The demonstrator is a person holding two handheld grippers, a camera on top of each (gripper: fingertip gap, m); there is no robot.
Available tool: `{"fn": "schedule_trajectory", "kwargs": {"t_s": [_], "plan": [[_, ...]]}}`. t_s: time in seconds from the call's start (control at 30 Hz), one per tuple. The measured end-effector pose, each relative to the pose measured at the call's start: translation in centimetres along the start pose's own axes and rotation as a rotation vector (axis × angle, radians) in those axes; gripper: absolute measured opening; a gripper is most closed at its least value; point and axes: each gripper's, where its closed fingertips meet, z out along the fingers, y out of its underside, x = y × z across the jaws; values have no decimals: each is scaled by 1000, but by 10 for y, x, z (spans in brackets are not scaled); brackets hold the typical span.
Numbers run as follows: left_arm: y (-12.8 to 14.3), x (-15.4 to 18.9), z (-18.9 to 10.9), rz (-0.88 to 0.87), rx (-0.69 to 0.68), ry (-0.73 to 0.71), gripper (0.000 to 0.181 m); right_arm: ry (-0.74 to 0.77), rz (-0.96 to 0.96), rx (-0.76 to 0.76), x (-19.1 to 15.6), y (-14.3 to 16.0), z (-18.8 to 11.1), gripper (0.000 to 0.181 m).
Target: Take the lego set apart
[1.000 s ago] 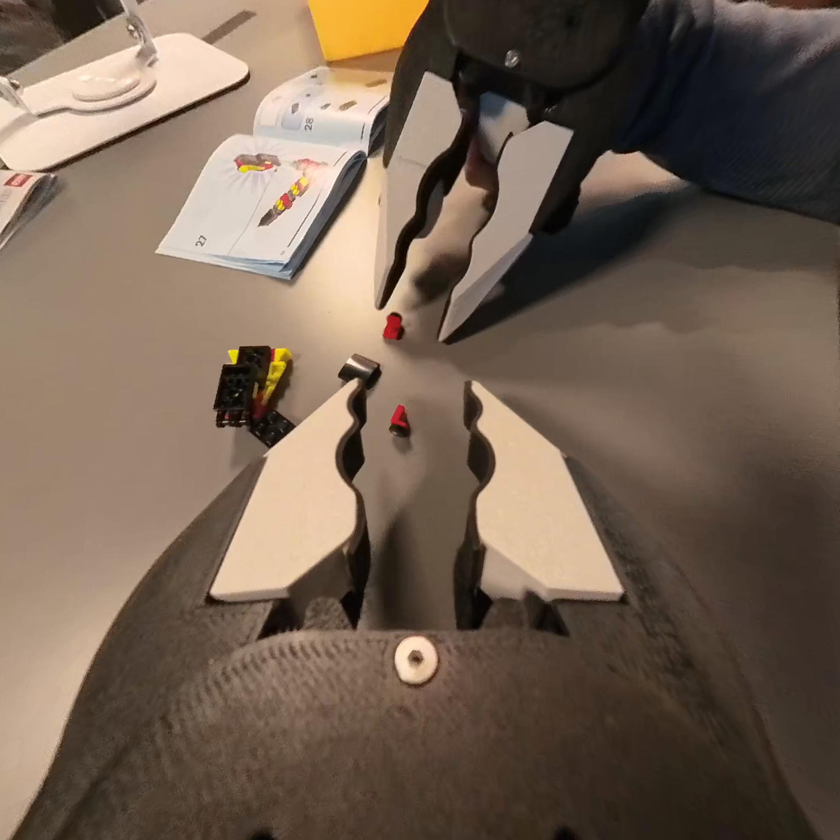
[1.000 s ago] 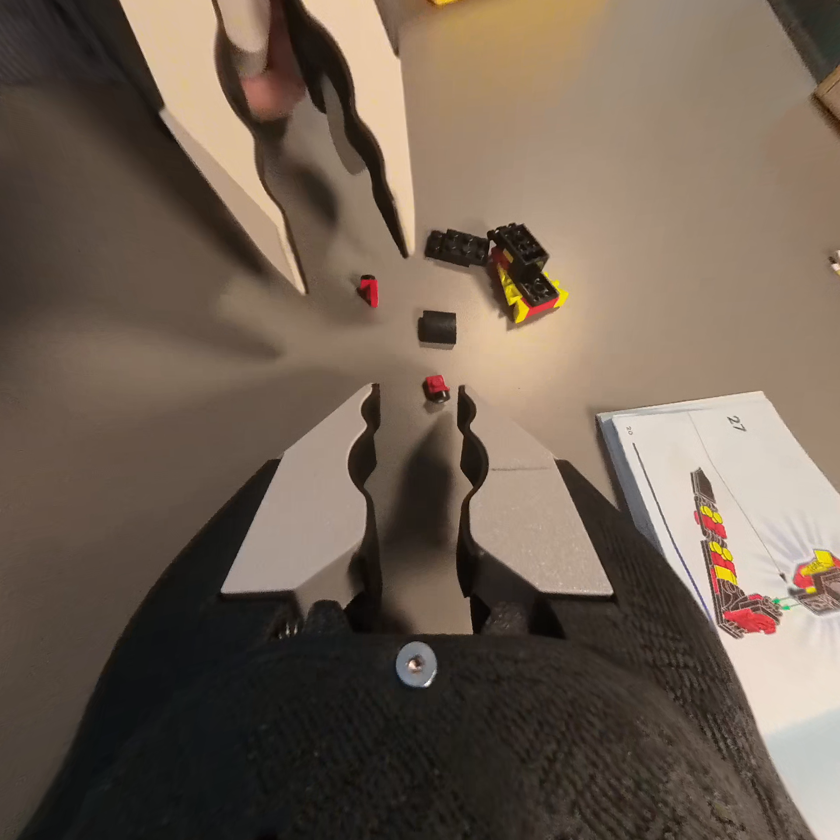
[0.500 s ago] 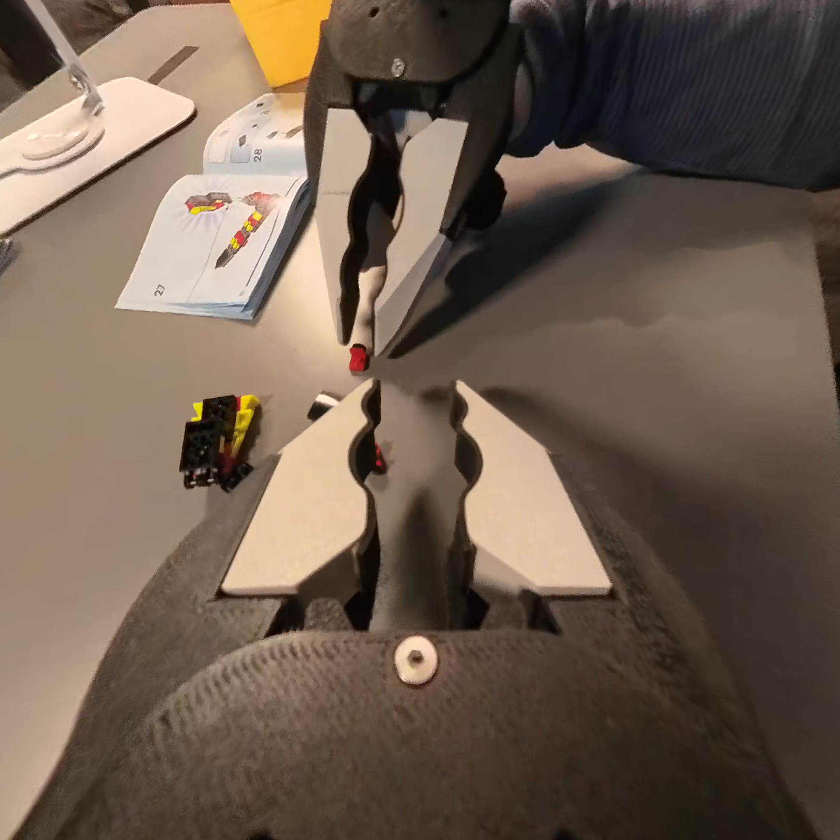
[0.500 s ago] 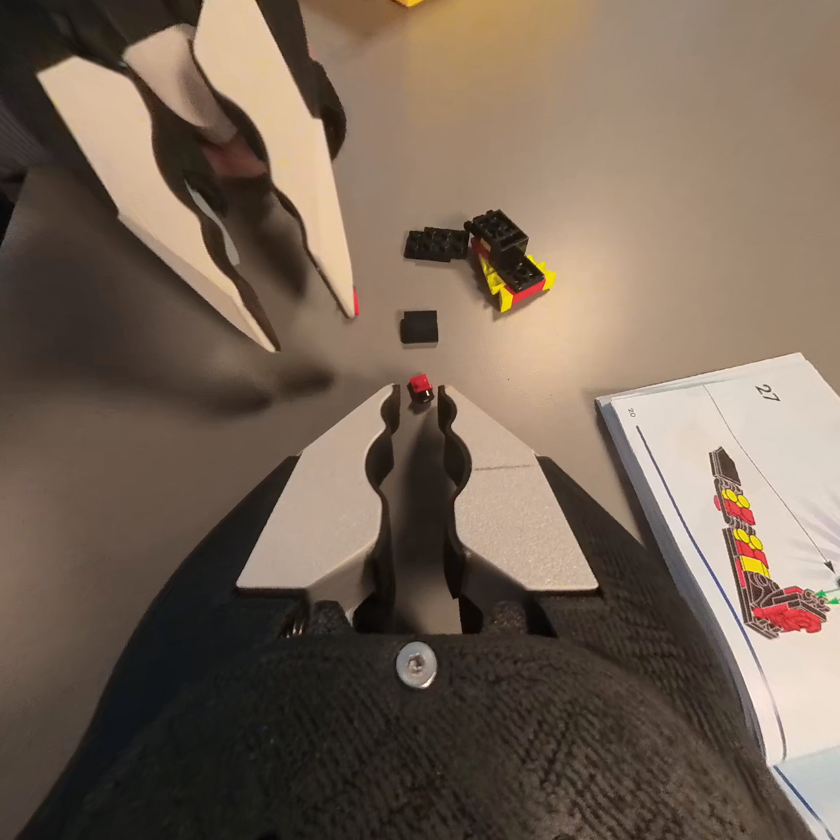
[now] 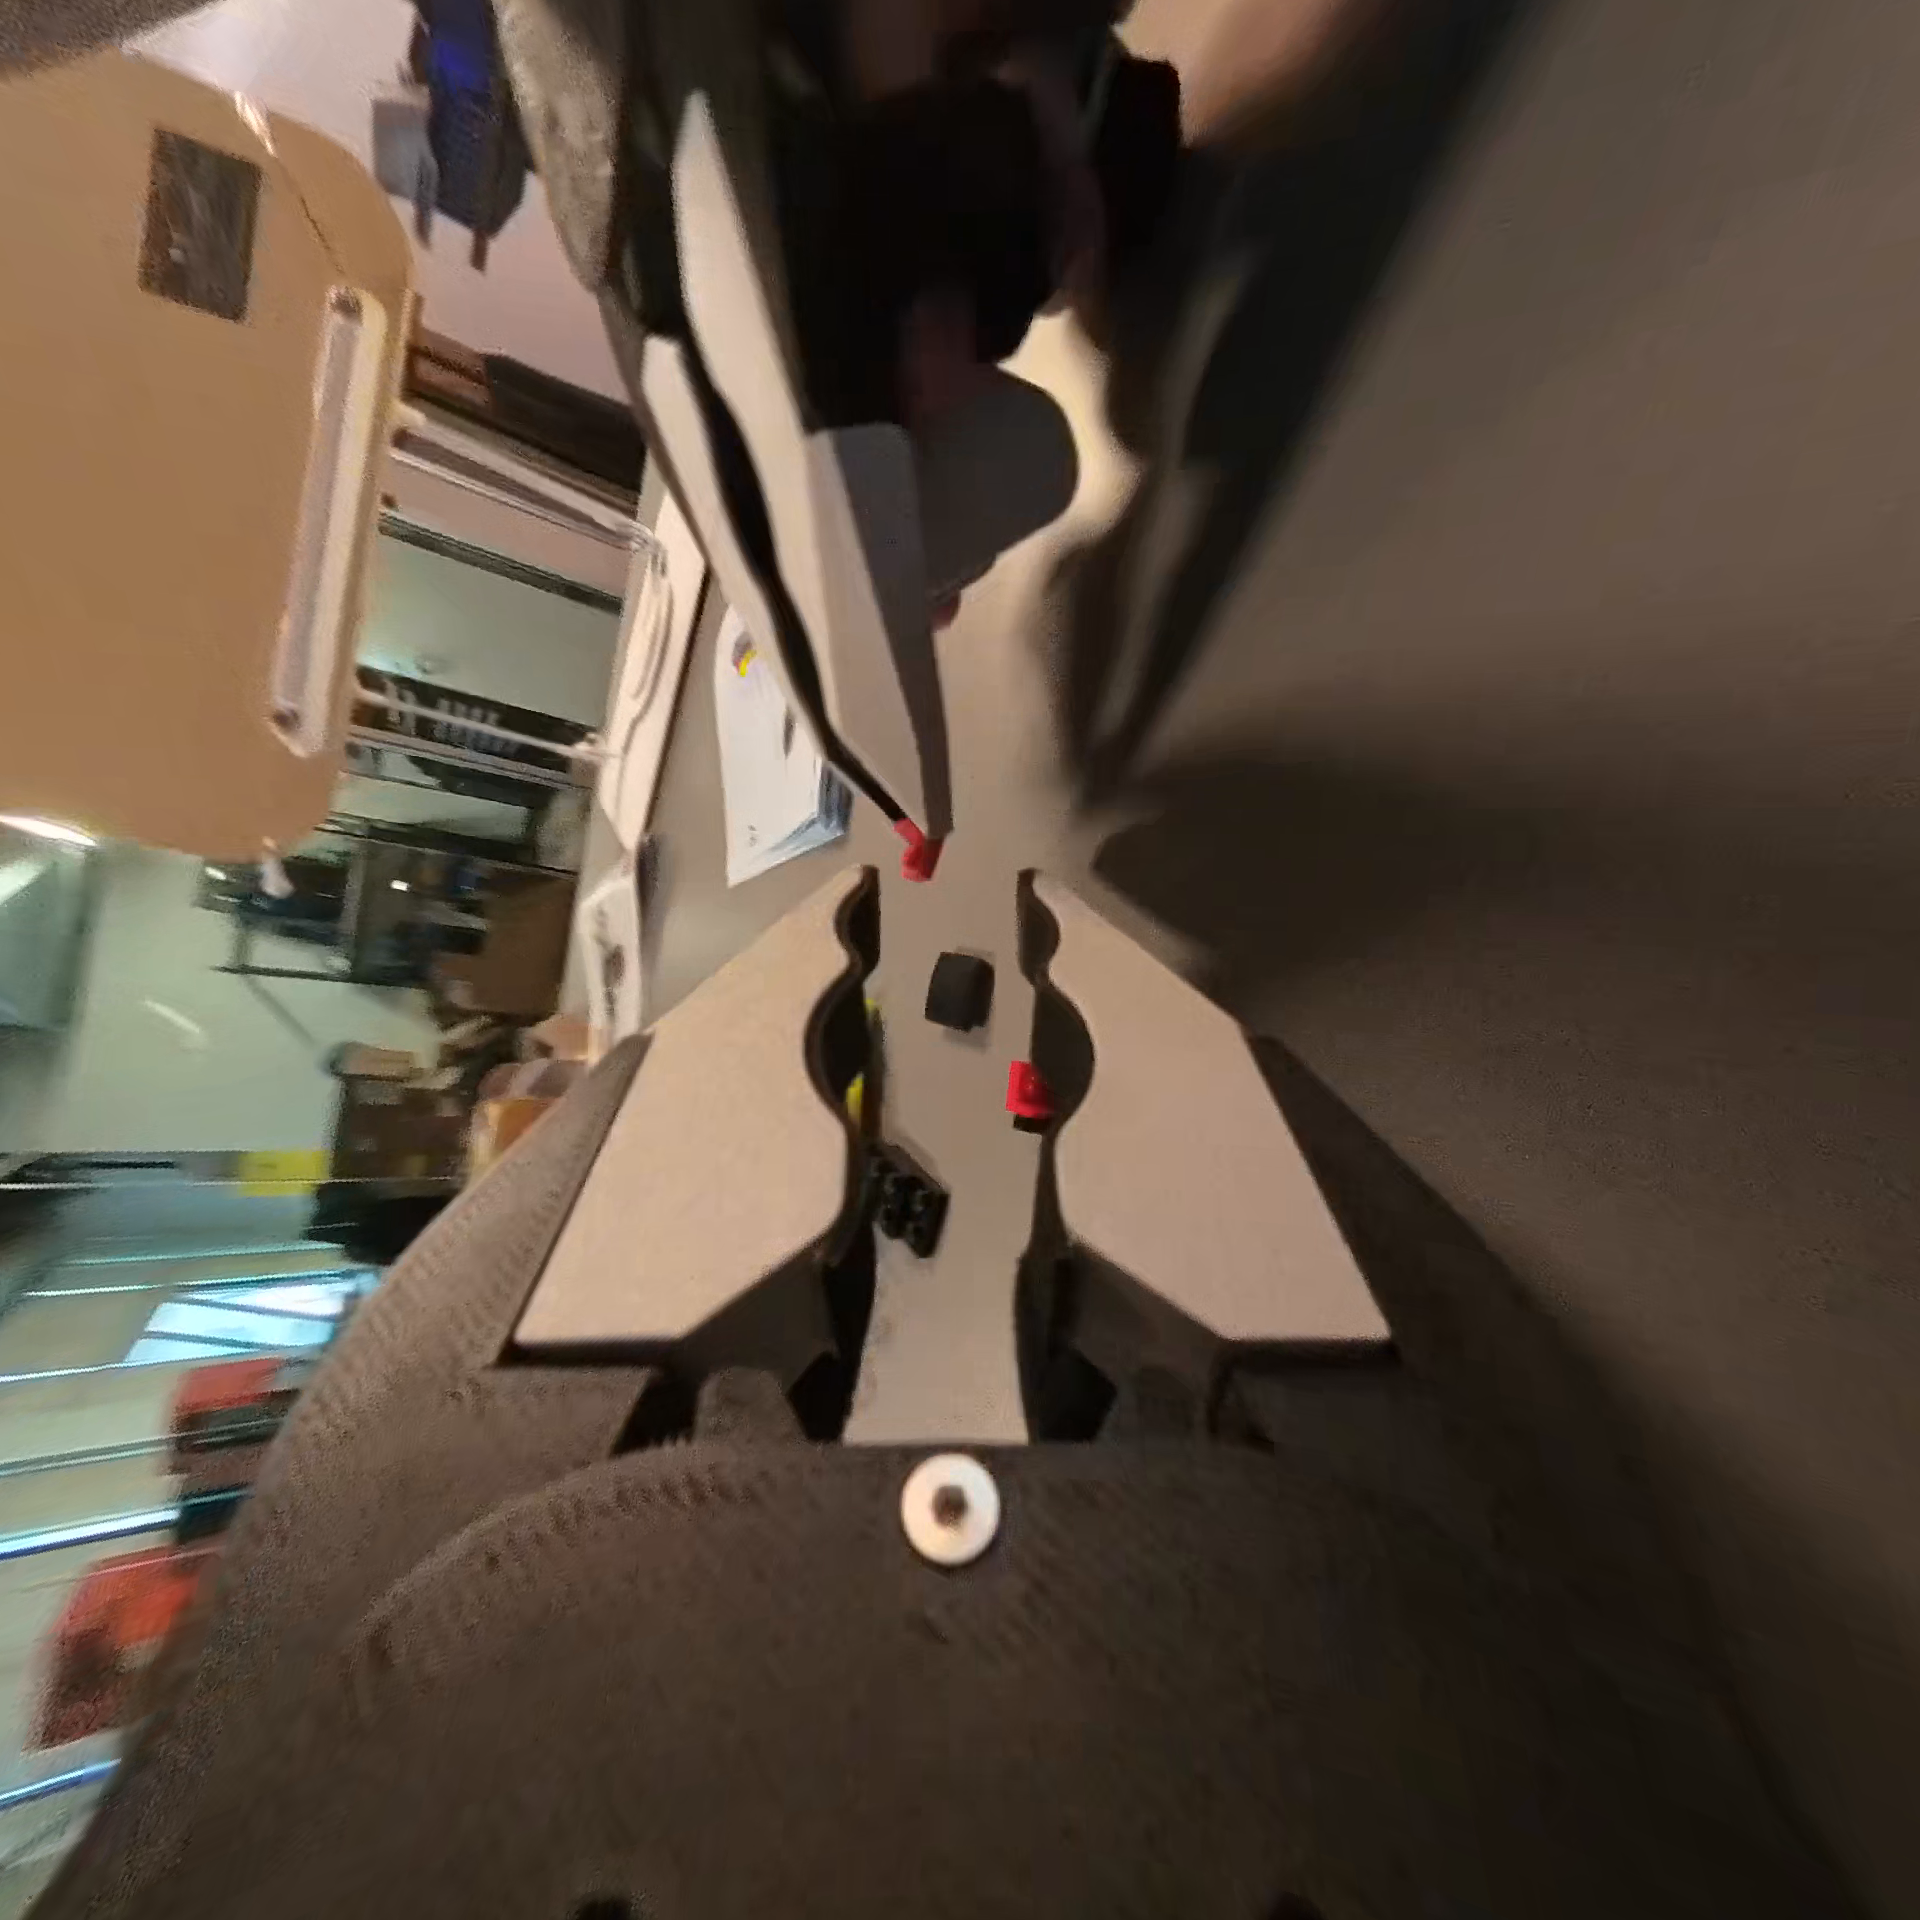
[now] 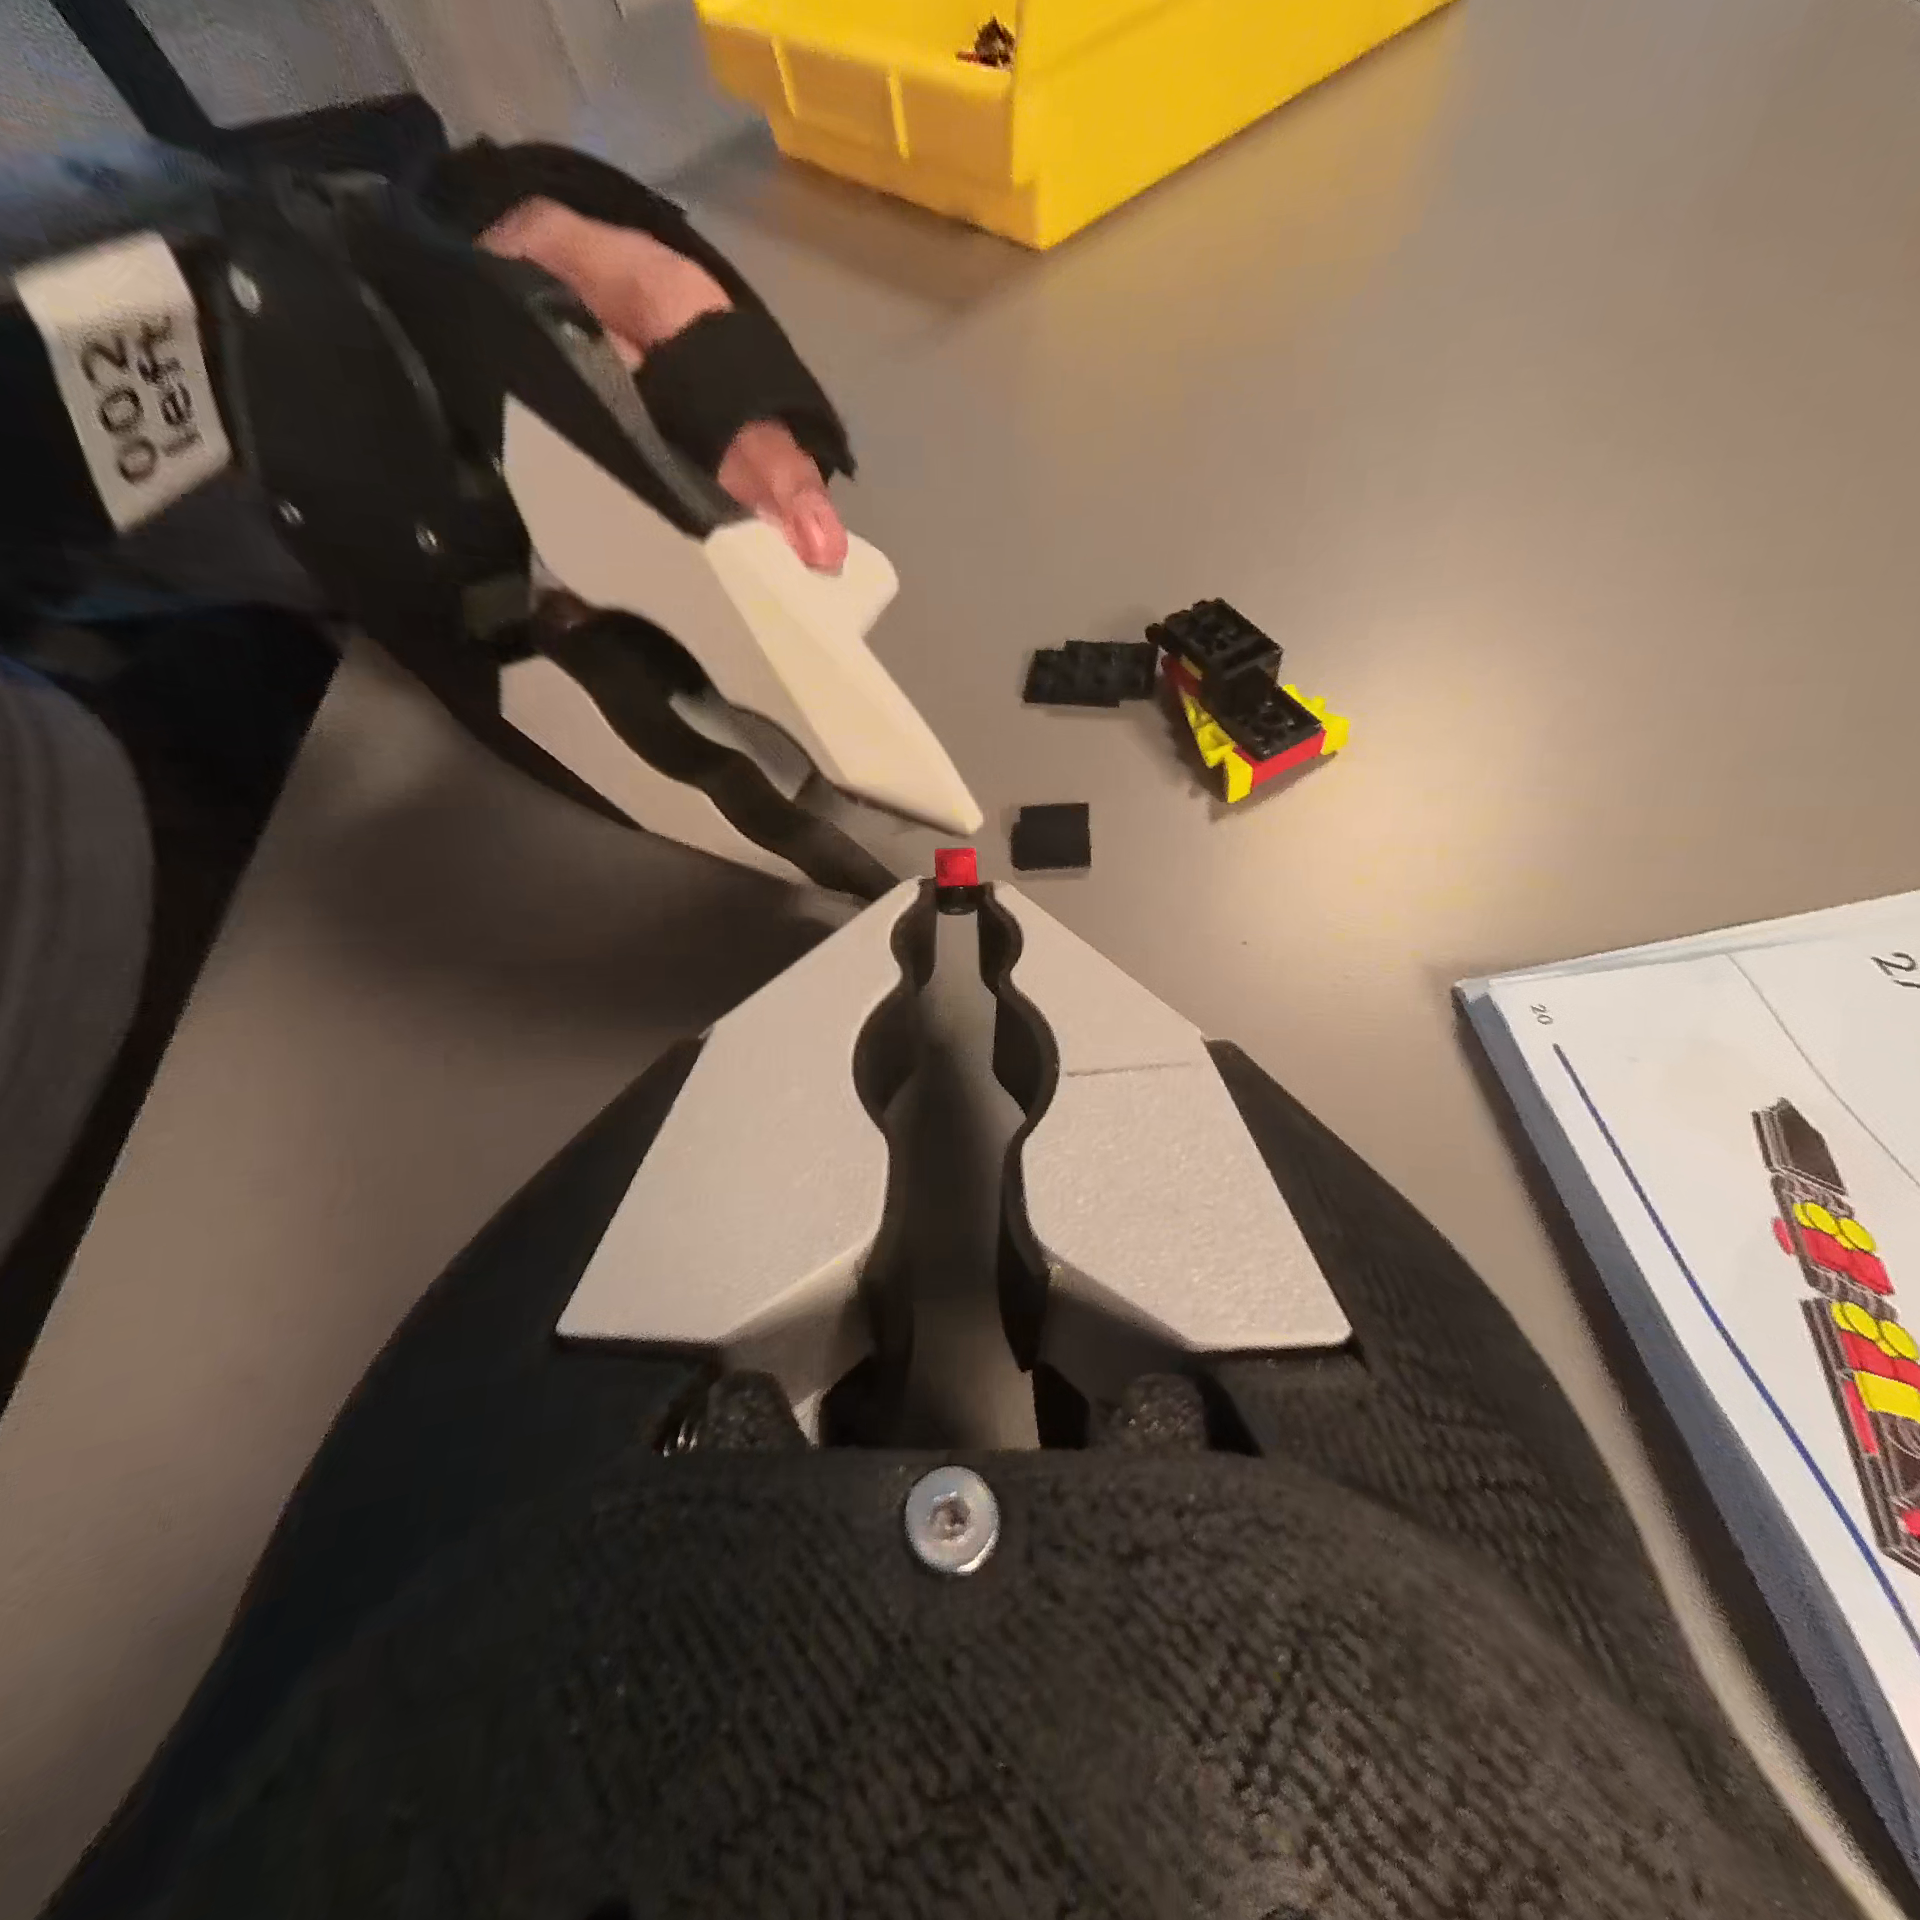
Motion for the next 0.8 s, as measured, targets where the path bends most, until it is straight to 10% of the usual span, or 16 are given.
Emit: {"fn": "schedule_trajectory", "kwargs": {"t_s": [0.3,0.8], "plan": [[3,2,5,198,-78,-70,0,-32,8,4,-6,-1,1,5],[6,-23,-1,-248,67,-46,0,105,-70,164,9,-23,-13,7]]}}
